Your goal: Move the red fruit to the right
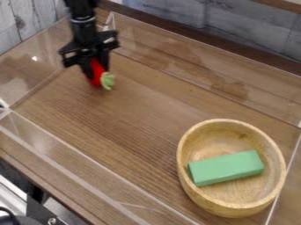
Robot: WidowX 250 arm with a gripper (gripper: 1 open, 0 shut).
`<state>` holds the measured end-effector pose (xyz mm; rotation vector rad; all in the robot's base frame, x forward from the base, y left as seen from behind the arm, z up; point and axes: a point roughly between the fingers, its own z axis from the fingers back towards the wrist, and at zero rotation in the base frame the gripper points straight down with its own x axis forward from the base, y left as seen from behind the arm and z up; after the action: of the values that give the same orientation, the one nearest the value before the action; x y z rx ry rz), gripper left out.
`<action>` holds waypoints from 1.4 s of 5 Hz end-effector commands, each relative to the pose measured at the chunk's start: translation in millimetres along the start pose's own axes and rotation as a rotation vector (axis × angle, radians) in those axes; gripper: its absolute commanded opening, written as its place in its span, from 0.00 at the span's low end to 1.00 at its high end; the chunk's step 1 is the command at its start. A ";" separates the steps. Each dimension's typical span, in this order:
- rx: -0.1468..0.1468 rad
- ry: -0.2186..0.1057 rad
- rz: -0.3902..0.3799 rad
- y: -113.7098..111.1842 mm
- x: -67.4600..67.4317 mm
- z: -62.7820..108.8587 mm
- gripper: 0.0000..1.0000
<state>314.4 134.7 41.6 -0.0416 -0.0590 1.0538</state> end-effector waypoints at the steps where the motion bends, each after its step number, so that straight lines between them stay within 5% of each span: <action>1: -0.068 -0.055 -0.139 -49.7 -9.4 28.2 0.00; 2: -0.078 -0.046 -0.243 -75.8 -30.4 26.7 0.00; 4: -0.100 -0.026 -0.425 -99.6 -40.1 43.9 0.00; 6: -0.119 -0.008 -0.594 -122.4 -69.2 38.9 0.00; 7: -0.116 -0.006 -0.618 -125.3 -77.0 34.9 0.00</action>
<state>370.6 6.5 63.9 -0.1088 -0.0693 0.4393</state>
